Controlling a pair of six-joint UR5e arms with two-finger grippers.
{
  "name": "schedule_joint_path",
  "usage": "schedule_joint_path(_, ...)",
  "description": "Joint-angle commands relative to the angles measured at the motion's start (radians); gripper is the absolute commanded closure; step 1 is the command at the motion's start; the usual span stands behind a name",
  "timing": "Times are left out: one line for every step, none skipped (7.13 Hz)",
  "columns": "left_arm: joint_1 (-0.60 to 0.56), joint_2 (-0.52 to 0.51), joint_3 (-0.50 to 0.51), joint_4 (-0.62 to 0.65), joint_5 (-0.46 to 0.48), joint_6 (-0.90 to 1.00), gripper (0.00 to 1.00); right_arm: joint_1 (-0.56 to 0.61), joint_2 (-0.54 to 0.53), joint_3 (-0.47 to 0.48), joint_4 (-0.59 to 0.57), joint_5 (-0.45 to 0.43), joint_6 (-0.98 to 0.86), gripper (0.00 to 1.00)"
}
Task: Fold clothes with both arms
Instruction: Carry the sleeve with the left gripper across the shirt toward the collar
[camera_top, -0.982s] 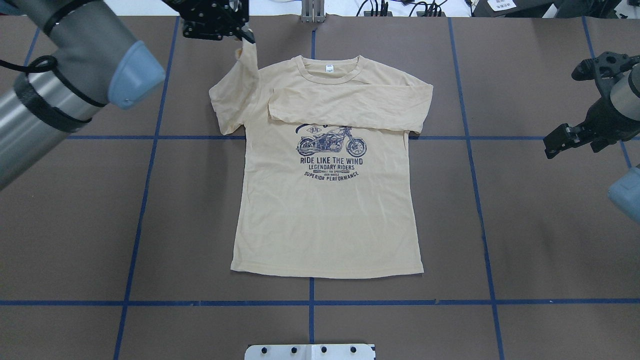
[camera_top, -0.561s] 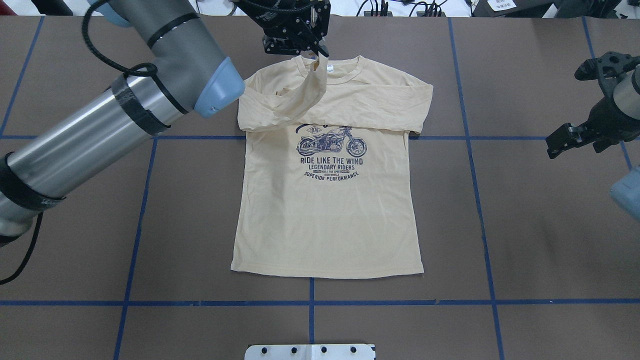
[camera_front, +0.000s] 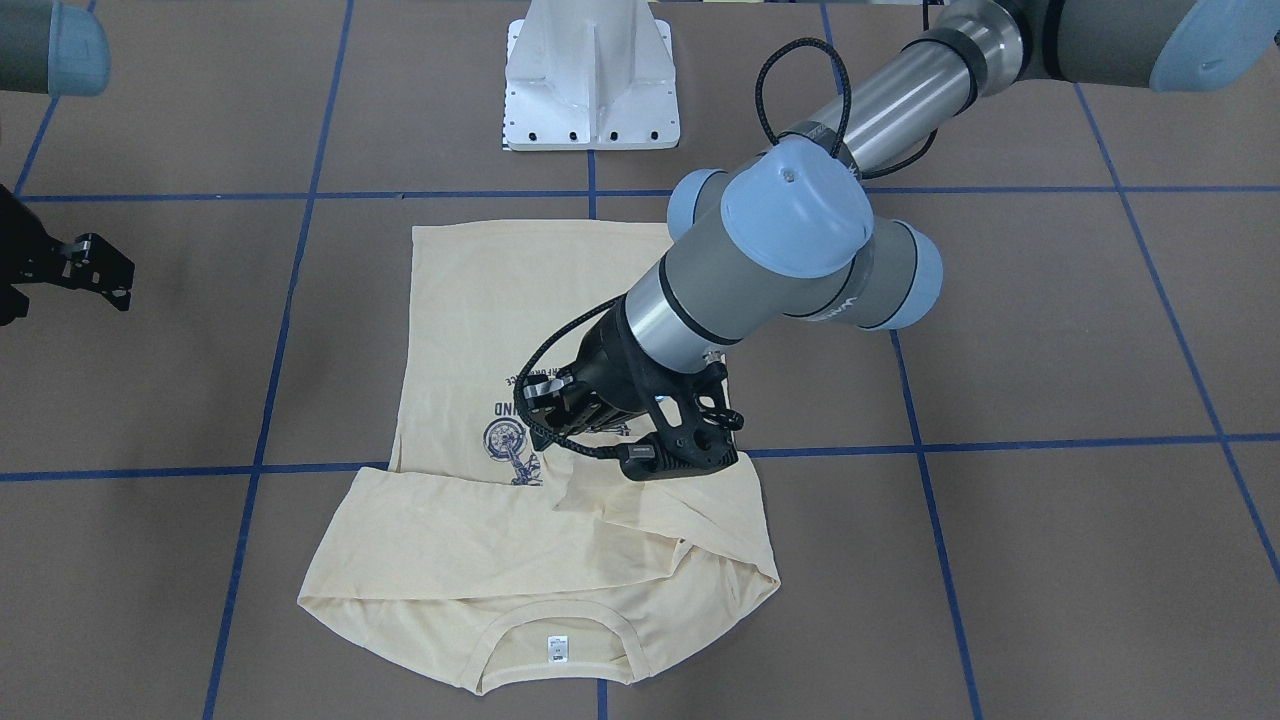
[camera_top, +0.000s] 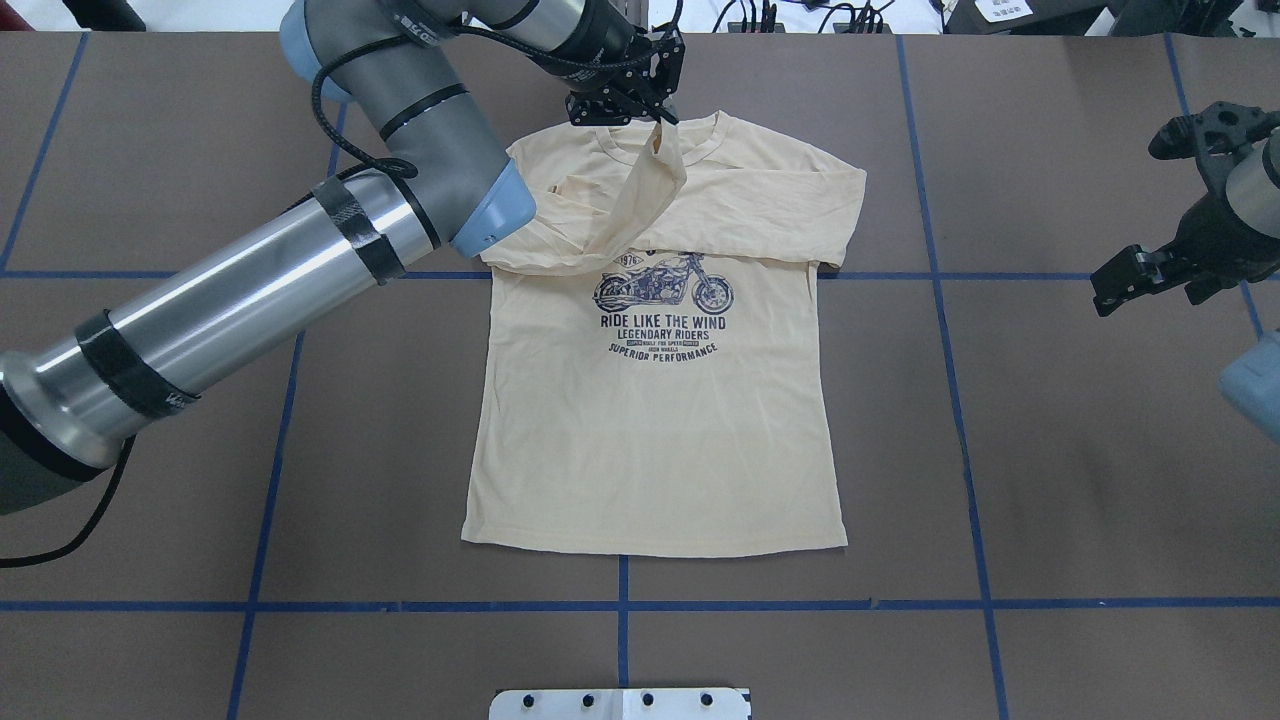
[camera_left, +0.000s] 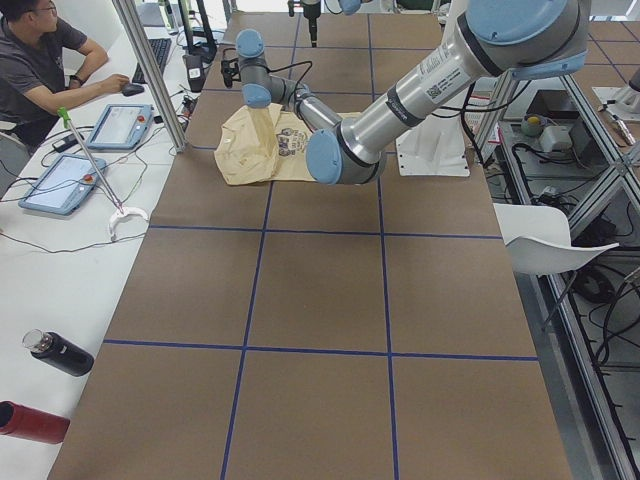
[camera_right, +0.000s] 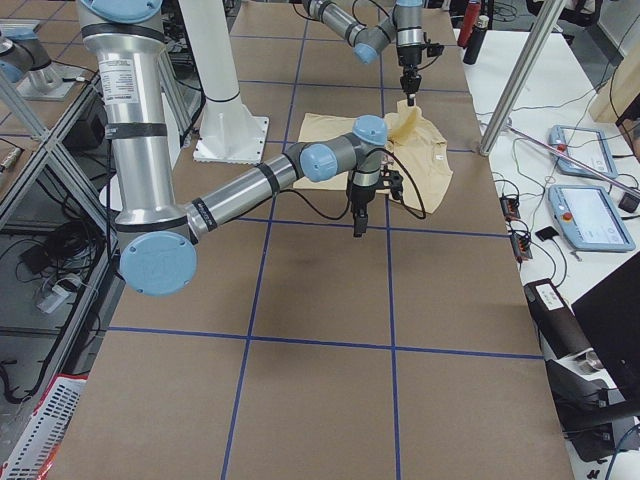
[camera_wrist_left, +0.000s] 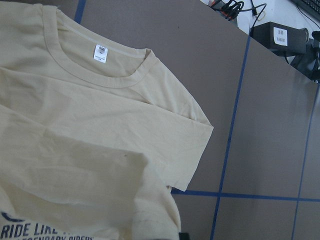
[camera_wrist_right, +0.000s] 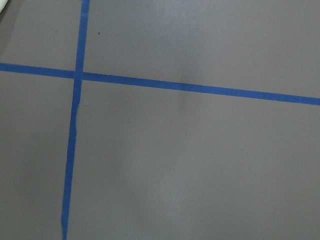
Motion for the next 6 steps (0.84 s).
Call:
schedule_joint_path(0.051, -0.031, 0.092, -0.091, 0.064, 0.002, 1.00, -0.002, 0.008, -0.003, -0.002, 0.000, 0.002, 0.00)
schedule_joint_path(0.103, -0.031, 0.091, -0.092, 0.101, 0.004, 1.00, -0.002, 0.009, -0.008, -0.002, 0.012, 0.002, 0.00)
schedule_joint_path(0.150, -0.031, 0.090, -0.092, 0.127, 0.005, 1.00, -0.002, 0.011, -0.014, 0.000, 0.014, 0.002, 0.00)
schedule_joint_path(0.177, -0.029, 0.088, -0.091, 0.127, 0.007, 1.00, -0.002, 0.012, -0.021, 0.000, 0.014, 0.002, 0.00)
schedule_joint_path(0.191, -0.029, 0.087, -0.091, 0.129, 0.007, 1.00, -0.002, 0.012, -0.023, 0.000, 0.014, 0.002, 0.00)
schedule_joint_path(0.200, -0.032, 0.085, -0.091, 0.129, 0.007, 1.00, -0.002, 0.011, -0.023, 0.000, 0.016, 0.002, 0.00)
